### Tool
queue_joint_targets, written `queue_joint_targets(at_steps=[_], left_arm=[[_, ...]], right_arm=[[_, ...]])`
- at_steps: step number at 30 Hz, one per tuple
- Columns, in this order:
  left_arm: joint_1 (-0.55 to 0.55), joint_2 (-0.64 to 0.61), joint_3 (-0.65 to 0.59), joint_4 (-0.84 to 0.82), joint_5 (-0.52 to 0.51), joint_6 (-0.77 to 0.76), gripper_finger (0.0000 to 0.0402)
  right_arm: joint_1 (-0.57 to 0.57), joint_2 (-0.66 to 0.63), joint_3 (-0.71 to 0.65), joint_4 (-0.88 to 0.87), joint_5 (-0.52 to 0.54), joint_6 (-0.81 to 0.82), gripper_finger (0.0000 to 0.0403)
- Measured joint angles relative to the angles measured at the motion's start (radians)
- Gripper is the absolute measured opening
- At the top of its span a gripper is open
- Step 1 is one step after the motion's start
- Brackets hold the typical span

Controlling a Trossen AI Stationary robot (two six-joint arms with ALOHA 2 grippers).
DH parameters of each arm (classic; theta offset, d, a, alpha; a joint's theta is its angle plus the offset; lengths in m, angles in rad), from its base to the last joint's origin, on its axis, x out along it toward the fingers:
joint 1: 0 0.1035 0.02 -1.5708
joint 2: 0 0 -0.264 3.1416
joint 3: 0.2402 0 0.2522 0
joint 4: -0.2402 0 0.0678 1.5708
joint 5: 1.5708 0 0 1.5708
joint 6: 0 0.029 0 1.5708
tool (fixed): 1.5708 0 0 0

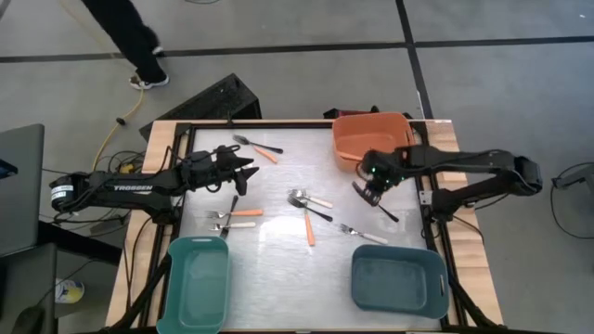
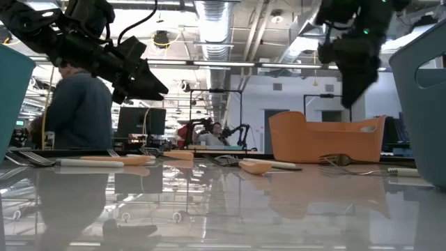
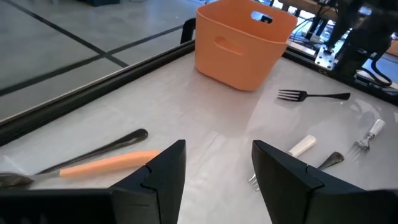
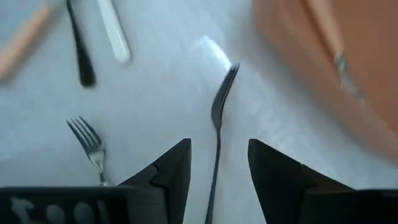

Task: Sort silverware by color (type)
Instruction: Put the black fork into the blue bin

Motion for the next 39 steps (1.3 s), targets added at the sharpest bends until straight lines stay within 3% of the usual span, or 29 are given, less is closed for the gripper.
queue_joint_targets(at_steps=[12, 20, 27, 30, 37, 39], left_arm=[[0.0, 0.0, 0.0, -0.013, 0.0, 0.005, 0.0169], [0.0, 0.0, 0.0, -0.012, 0.0, 0.001, 0.0169], [0.0, 0.0, 0.0, -0.012, 0.001, -0.055, 0.0169], [0.0, 0.0, 0.0, -0.012, 0.002, -0.072, 0.0169], [-0.001, 0.0, 0.0, -0.015, 0.003, -0.085, 0.0169], [-0.001, 0.0, 0.0, -0.015, 0.003, -0.085, 0.0169]], right_arm=[[0.089, 0.01, -0.244, 0.219, 0.006, 0.203, 0.0182], [0.102, 0.063, -0.333, 0.323, 0.08, 0.223, 0.0182], [0.105, 0.145, -0.377, 0.44, 0.083, 0.218, 0.0179], [0.109, 0.174, -0.376, 0.448, 0.086, 0.203, 0.0158], [0.108, 0.162, -0.378, 0.477, 0.079, 0.164, 0.0032], [0.108, 0.137, -0.382, 0.479, 0.072, 0.166, 0.0022]])
